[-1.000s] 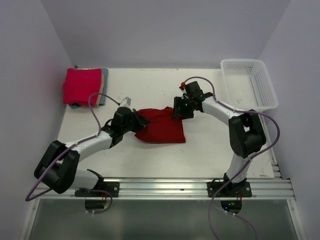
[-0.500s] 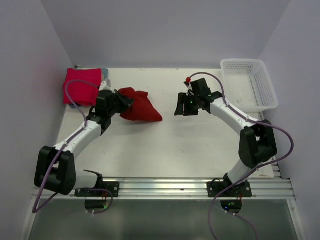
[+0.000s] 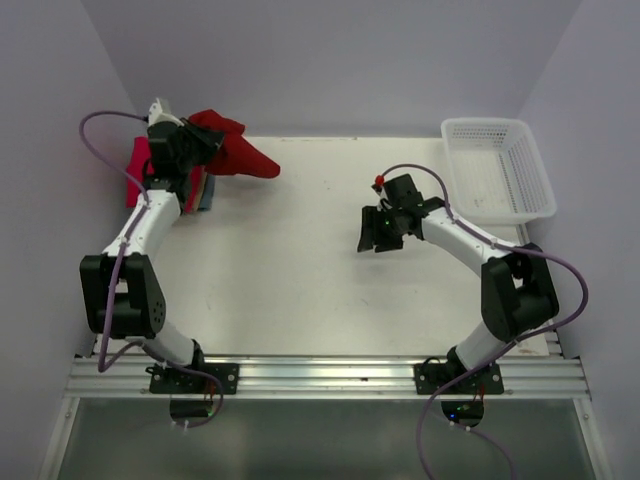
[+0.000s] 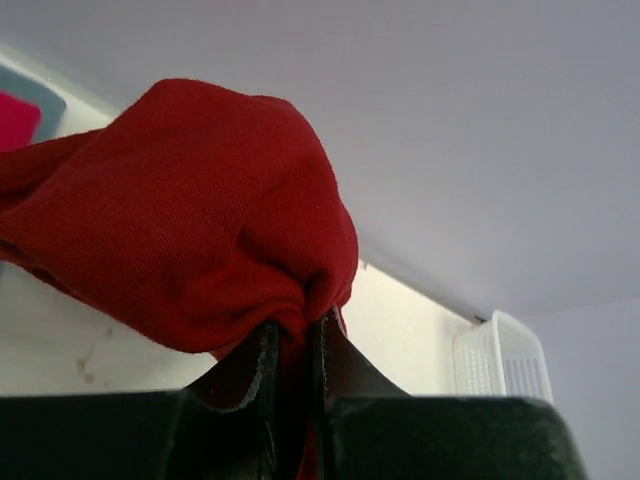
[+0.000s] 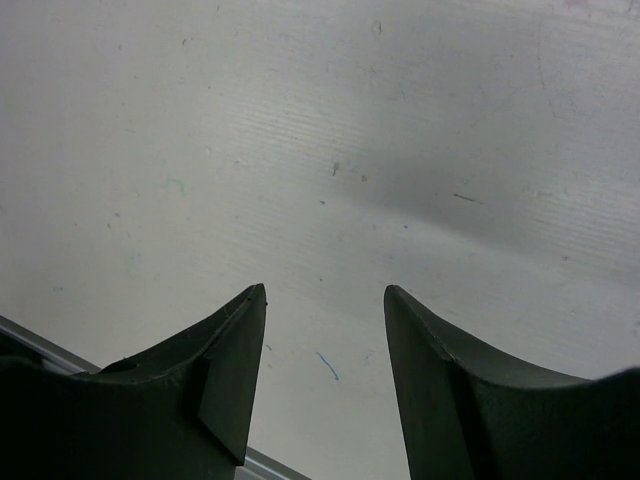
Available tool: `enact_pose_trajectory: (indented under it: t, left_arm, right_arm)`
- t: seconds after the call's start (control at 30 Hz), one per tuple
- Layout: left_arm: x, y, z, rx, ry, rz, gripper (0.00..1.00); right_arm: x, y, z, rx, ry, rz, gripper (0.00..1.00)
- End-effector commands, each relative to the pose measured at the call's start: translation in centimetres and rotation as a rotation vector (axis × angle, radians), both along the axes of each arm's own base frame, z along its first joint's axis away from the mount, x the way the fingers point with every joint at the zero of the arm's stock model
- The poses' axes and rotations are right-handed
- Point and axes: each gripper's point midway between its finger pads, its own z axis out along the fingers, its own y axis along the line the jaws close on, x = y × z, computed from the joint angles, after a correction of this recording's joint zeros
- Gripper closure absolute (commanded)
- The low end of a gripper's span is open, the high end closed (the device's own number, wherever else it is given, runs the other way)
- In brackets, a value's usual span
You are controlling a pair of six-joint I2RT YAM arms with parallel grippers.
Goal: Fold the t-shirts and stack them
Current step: Neatly place the folded tshirt to the corner
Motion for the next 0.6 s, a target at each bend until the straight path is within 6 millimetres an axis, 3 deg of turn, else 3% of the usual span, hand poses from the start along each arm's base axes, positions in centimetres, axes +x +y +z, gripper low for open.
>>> enact_pose_trajectory:
  t: [0.0, 0.13, 0.27, 0.3, 0.33, 0.37, 0.57]
  left_arm:
    - [3.3, 3.0, 7.4, 0.011, -0.205, 0.012, 1.00]
    - [6.7, 6.0, 10.4, 0.020, -0.269, 0.033, 1.00]
    - [8.8, 8.2, 12.6, 0.016, -0.324, 0.035, 1.00]
    - [9.1, 8.7, 14.2, 0.021, -0.360, 0.038, 1.00]
    - [9.5, 9.9, 14.5, 0.021, -0.368, 0.053, 1.00]
    - [10.7, 10.5, 13.2, 0.012, -0.348, 0.047, 1.00]
    - [13.4, 16.0, 14.0, 0.011, -0.356, 0.080, 1.00]
  right_arm:
    - [-0.1, -0.5, 0.8, -0.007, -0.035, 0.006, 0.45]
    - [-0.5, -0.8, 0.0, -0.026, -0.016, 0.009, 0.46]
    - [-0.5, -1.0, -0.6, -0.043, -0.002, 0.011, 0.46]
    - [-0.6, -1.1, -0.6, -0.049, 0.003, 0.014, 0.46]
    - [-0.7, -1.2, -0.9, -0.058, 0.010, 0.015, 0.47]
    - [-0.7, -1.5, -1.1, -0.070, 0.013, 0.010, 0.47]
    - [-0.5, -1.8, -1.5, -0.102, 0.028, 0.008, 0.47]
